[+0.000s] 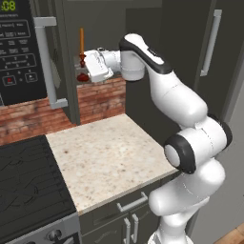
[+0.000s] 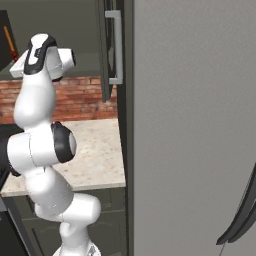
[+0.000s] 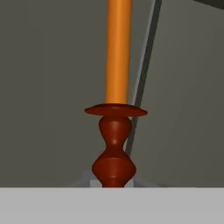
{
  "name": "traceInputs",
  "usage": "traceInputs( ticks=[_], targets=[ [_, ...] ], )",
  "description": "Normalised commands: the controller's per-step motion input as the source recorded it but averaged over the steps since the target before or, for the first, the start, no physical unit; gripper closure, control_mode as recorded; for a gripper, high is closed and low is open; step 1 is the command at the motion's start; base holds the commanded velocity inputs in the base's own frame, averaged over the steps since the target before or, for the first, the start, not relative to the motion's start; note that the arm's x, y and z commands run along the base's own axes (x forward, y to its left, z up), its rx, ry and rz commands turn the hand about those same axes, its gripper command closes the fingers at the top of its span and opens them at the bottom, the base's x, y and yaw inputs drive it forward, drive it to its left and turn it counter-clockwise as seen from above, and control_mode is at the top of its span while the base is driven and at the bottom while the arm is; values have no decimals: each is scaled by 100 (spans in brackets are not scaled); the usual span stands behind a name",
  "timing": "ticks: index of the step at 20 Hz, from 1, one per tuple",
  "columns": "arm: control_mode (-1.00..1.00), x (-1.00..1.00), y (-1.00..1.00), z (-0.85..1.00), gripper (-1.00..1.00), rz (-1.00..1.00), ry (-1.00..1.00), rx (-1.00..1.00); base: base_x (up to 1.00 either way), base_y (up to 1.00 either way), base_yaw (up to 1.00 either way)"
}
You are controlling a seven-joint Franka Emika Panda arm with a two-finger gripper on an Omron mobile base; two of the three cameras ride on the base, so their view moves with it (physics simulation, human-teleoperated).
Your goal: Get the candle and the beer from the cabinet and move them to the dining counter.
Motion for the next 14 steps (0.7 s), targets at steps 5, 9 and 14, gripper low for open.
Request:
traceInputs(
  ticks=[5,9,14],
  targets=[
    [-100,-59,-7,0,100,-9,-2,3,0,0,0],
    [-100,-62,-13,0,100,-10,0,2,0,0,0],
    [-100,-63,-24,0,100,-11,0,3,0,0,0]
  ],
)
